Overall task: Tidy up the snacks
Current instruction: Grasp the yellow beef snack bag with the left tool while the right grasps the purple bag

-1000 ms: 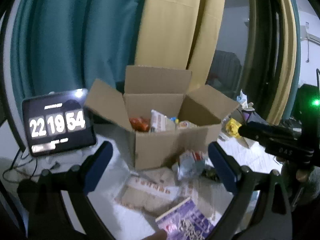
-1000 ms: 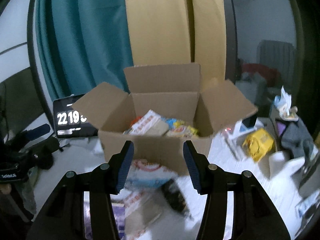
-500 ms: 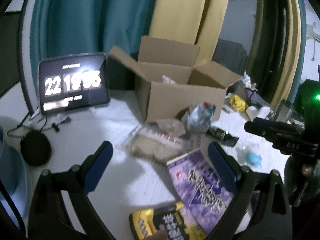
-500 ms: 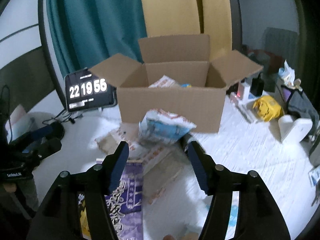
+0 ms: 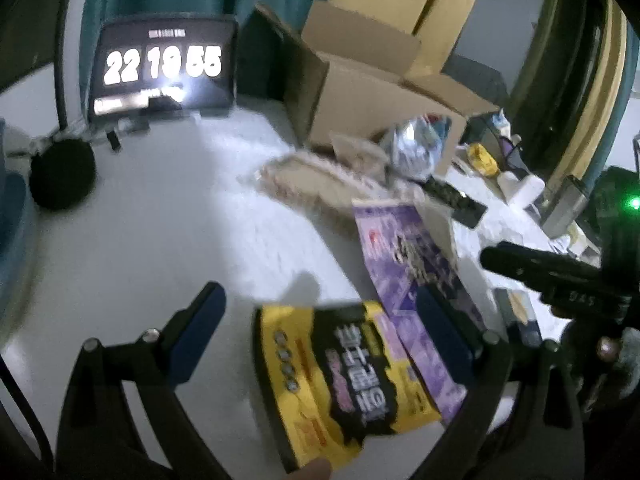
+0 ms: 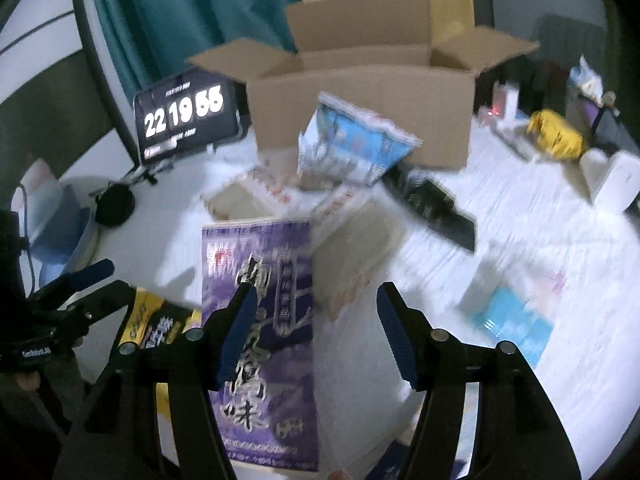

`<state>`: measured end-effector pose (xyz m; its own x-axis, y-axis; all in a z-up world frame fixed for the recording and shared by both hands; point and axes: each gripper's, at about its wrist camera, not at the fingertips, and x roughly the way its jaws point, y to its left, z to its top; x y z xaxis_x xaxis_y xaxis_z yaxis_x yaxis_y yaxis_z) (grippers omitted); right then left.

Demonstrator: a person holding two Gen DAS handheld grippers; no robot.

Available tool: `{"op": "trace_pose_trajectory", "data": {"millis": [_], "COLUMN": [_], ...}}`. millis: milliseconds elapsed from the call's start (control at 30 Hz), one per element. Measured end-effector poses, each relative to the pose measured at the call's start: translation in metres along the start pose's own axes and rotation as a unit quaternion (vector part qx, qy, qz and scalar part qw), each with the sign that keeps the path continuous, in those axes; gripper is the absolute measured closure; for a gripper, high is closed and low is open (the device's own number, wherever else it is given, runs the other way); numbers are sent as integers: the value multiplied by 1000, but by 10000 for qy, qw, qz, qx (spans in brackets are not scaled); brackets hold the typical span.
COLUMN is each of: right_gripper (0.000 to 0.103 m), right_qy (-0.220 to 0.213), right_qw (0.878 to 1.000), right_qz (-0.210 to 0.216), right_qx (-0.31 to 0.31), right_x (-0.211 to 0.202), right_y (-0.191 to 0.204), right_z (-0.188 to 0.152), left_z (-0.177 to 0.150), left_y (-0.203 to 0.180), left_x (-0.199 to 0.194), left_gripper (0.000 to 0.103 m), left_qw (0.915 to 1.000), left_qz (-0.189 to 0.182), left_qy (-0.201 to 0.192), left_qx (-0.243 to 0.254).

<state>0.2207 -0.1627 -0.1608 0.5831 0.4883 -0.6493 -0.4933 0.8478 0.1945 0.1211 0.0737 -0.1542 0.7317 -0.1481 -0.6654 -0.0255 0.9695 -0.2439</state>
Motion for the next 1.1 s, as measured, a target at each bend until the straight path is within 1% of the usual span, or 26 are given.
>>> {"op": "trace_pose_trajectory", "data": {"millis": [33, 100, 133, 167, 300, 333, 367, 433, 600, 633, 700, 767, 800, 833, 867, 900, 933, 967, 1033, 1067, 1100], "right_gripper": [37, 30, 24, 22, 22, 21, 19, 16, 16, 16, 23, 36, 39, 50, 53, 54, 58, 63, 67, 70, 71], "right_qy": [71, 236, 294, 394, 657, 690, 731, 705, 647, 628, 576, 535, 530, 528, 537, 543, 536, 517, 461, 429, 387], "right_qw": [10000, 9995, 9993, 9987, 9966, 9963, 9959, 9962, 9969, 9971, 9972, 9972, 9972, 9971, 9970, 9970, 9970, 9972, 9975, 9976, 9978], "right_qz": [57, 196, 247, 335, 492, 515, 536, 495, 238, 202, 66, 9, 38, 100, 167, 202, 225, 245, 282, 292, 310], "right_qx": [21, 28, 12, -1, 32, 26, -8, -129, -366, -382, -467, -522, -522, -531, -536, -518, -504, -491, -462, -453, -435], "right_x": [3, 12, 15, 21, 37, 39, 42, 43, 47, 47, 47, 45, 45, 44, 43, 43, 42, 40, 36, 33, 30], "right_y": [1, 3, 4, 5, 9, 10, 12, 18, 30, 31, 32, 32, 31, 29, 29, 28, 27, 27, 26, 25, 23], "right_z": [-4, -10, -13, -17, -27, -28, -30, -30, -31, -32, -33, -35, -35, -35, -36, -36, -36, -36, -36, -36, -35], "left_z": [-5, -13, -15, -19, -27, -28, -29, -29, -31, -32, -35, -38, -39, -42, -44, -46, -46, -44, -42, -41, -40], "left_y": [-2, -4, -4, -4, -5, -6, -7, -8, -21, -23, -29, -37, -40, -46, -49, -51, -50, -49, -49, -50, -50], "left_x": [3, 8, 10, 13, 19, 19, 19, 21, 25, 25, 27, 29, 30, 33, 34, 35, 34, 33, 32, 32, 32], "left_gripper": [6, 6, 6, 6, 6, 6, 6, 6, 6, 6, 6, 7, 7, 7, 7, 9, 16, 19, 36, 41, 46], "left_qw": [10000, 9997, 9995, 9993, 9986, 9987, 9987, 9986, 9977, 9974, 9964, 9947, 9938, 9914, 9897, 9887, 9887, 9891, 9900, 9897, 9897], "left_qz": [-6, -16, -15, -8, 2, 21, 44, 85, 82, 138, 219, 291, 339, 447, 533, 586, 591, 564, 503, 506, 503], "left_qy": [84, 229, 303, 385, 535, 500, 502, 507, 586, 582, 574, 585, 586, 580, 567, 530, 499, 466, 448, 438, 432], "left_qx": [19, 26, -1, -14, -20, 11, 34, 80, 333, 391, 582, 789, 882, 1088, 1198, 1271, 1282, 1278, 1239, 1262, 1265]}}
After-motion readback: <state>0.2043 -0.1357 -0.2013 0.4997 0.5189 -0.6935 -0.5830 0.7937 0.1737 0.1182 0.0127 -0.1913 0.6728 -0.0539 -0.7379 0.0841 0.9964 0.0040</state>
